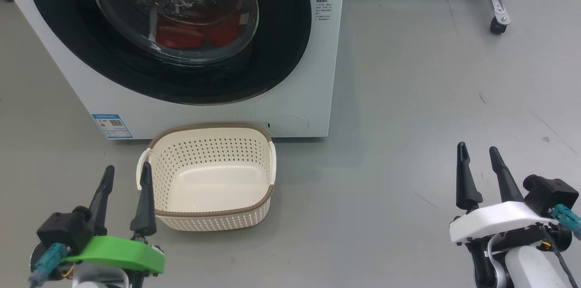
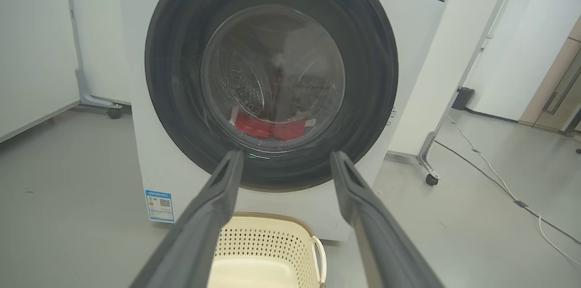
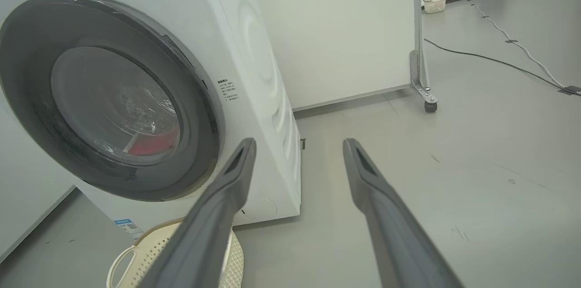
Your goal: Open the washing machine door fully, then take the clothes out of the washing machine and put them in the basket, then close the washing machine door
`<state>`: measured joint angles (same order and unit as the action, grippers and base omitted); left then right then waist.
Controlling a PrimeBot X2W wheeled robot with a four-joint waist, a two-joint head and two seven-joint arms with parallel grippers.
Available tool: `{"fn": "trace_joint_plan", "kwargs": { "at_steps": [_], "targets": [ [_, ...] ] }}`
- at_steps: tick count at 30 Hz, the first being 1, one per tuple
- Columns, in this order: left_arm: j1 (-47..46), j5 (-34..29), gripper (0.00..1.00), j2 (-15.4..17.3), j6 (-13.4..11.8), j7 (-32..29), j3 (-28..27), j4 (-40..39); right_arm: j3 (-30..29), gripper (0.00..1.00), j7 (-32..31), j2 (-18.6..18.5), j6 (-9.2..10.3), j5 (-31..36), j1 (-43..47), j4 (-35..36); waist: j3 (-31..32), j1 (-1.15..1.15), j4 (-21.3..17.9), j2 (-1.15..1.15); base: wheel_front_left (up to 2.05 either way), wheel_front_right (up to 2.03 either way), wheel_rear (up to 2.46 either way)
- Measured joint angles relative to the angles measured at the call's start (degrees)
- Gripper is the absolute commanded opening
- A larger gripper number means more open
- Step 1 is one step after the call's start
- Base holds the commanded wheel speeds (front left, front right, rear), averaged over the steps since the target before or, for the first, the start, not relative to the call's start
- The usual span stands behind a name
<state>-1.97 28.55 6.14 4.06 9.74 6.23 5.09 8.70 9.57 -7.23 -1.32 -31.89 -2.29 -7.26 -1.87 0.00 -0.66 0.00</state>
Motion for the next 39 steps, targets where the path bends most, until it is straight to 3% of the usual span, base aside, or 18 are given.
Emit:
{"fn": "trace_joint_plan", "kwargs": {
  "at_steps": [22,39],
  "targets": [
    [2.23,-13.88,1.00,-2.24,-4.92,4.54,1.83,9.40,5.09,1.00,2.53,1.36,3.03,13.47,0.04,-5.15,-0.22,0.00,-0.51,0.00,0.00,0.00,0.00],
    [1.75,-14.02,1.00,-2.65,-5.30,4.54,1.34,11.39,4.97,1.00,2.83,1.72,3.10,13.85,-0.54,-7.56,-0.04,0.00,-0.37,0.00,0.00,0.00,0.00]
  ]
}}
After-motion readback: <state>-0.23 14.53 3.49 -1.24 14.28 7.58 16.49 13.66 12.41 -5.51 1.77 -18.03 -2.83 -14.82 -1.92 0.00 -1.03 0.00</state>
